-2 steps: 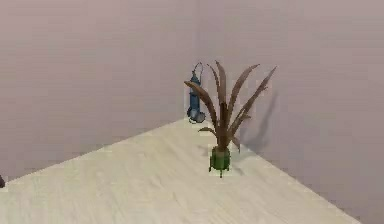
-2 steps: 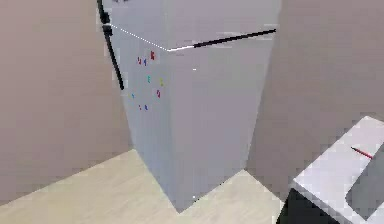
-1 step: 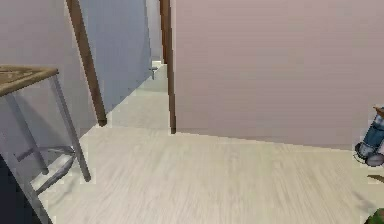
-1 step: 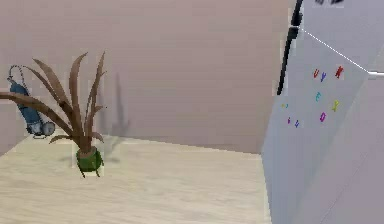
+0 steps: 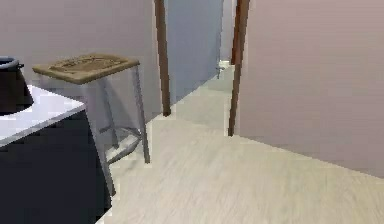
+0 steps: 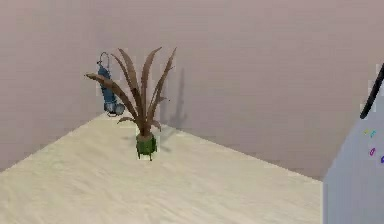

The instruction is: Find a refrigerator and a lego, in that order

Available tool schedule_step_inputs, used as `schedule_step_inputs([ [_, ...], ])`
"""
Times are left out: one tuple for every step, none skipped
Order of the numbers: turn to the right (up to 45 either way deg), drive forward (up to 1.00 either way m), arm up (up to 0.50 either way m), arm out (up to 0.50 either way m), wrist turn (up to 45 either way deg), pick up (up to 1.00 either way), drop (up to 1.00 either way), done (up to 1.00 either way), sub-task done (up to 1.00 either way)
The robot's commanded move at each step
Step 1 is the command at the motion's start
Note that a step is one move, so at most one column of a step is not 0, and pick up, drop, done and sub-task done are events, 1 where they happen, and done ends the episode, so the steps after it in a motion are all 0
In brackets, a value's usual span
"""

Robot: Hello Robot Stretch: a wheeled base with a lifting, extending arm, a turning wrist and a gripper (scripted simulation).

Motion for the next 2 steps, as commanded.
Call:
schedule_step_inputs([
  [0.0, 1.0, 0.0, 0.0, 0.0, 0.0, 0.0, 0.0, 0.0],
  [0.0, 1.0, 0.0, 0.0, 0.0, 0.0, 0.0, 0.0, 0.0],
])
